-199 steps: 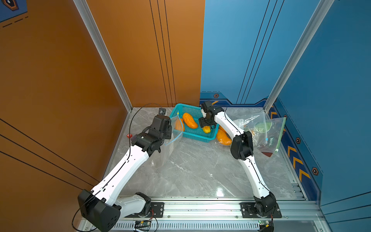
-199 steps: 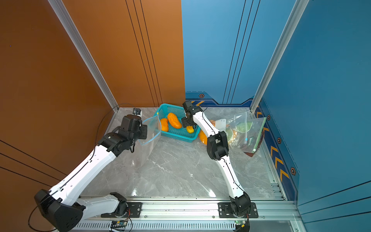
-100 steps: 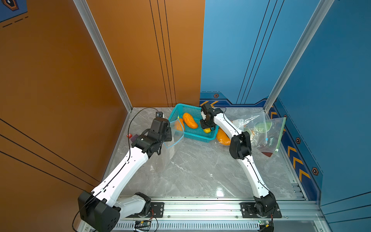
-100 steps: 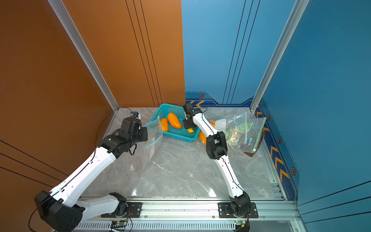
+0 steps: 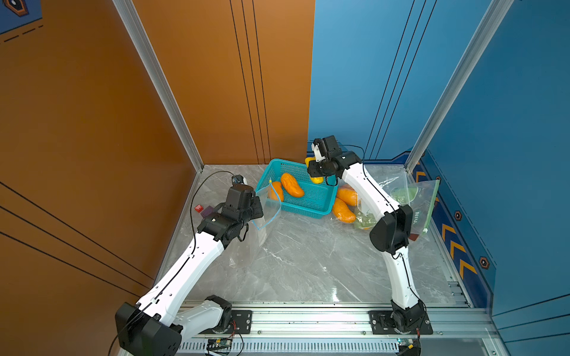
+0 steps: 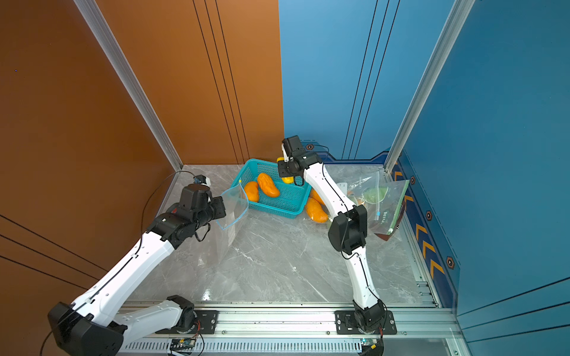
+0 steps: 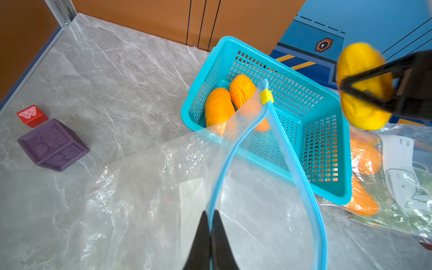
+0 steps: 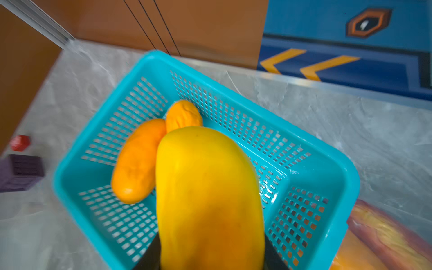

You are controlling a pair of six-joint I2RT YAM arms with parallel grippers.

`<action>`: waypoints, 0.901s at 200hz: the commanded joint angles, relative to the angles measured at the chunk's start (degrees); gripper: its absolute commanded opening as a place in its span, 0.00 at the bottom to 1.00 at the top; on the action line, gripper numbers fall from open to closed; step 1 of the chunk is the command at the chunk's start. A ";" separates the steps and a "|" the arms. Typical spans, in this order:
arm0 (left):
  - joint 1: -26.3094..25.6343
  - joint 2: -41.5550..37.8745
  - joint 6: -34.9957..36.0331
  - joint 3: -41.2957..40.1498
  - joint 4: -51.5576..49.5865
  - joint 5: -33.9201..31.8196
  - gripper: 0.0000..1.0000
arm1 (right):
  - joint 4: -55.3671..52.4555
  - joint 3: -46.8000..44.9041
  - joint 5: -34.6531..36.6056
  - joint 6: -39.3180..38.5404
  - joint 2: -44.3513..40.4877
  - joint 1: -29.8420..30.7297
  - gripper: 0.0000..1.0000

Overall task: Place the mango in a zip-top bag and seal the zipper
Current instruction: Pick up the mango from the basket, then place the mango in the zipper food storage bag.

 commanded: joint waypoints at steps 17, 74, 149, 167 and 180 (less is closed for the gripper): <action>0.35 -1.03 -4.95 -1.93 3.68 3.47 0.00 | 22.66 -17.88 0.98 6.82 -14.22 7.59 0.20; 0.40 -1.53 -8.95 -3.86 7.32 5.79 0.00 | 49.60 -38.13 4.47 9.27 -20.44 17.92 0.19; 0.52 -3.26 -11.22 -4.21 9.31 5.92 0.00 | 55.98 -44.53 7.03 12.20 -18.14 21.12 0.20; 0.53 -2.89 -11.82 -4.26 9.72 6.43 0.00 | 56.50 -44.28 6.77 12.48 -17.28 21.45 0.21; 0.53 -2.88 -12.26 -4.45 10.16 6.07 0.00 | 56.54 -44.19 6.95 12.26 -16.78 21.87 0.21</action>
